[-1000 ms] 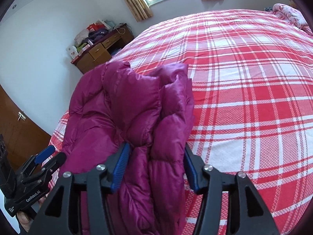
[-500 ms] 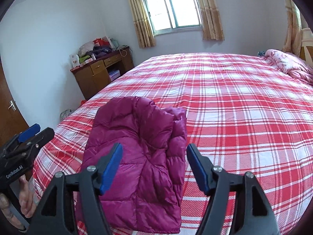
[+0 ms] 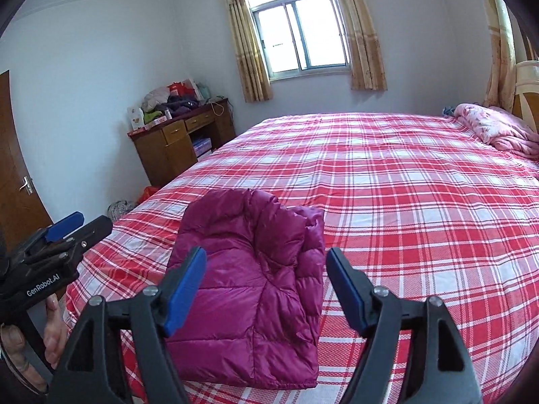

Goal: Fold large clothes

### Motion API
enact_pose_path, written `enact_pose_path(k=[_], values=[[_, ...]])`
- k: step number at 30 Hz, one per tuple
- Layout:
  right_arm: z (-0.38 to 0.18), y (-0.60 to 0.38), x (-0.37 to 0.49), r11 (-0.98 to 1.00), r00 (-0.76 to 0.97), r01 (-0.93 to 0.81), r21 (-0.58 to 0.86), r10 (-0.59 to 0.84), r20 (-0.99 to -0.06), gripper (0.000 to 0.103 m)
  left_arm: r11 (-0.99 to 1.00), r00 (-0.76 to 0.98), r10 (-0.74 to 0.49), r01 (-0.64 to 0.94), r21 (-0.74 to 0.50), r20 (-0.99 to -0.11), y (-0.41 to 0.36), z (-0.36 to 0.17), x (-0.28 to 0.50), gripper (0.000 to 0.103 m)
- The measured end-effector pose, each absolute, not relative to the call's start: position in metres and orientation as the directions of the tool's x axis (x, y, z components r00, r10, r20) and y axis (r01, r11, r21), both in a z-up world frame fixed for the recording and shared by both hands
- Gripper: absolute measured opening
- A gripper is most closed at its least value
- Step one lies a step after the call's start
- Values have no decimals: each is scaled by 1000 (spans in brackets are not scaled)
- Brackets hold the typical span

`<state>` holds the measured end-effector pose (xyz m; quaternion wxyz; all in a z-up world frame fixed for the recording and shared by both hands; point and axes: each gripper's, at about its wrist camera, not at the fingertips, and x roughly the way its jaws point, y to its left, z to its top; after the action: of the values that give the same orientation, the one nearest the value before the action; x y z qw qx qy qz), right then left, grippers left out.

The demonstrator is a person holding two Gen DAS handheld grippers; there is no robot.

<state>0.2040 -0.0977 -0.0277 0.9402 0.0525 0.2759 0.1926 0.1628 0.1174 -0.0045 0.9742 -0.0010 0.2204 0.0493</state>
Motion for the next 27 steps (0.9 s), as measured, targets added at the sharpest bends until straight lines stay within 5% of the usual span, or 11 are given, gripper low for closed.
enact_pose_path(k=[27], values=[[-32, -100, 203, 918, 774, -329, 222, 397, -494, 80, 995, 889, 96, -97, 21, -448, 114, -9, 167, 83]])
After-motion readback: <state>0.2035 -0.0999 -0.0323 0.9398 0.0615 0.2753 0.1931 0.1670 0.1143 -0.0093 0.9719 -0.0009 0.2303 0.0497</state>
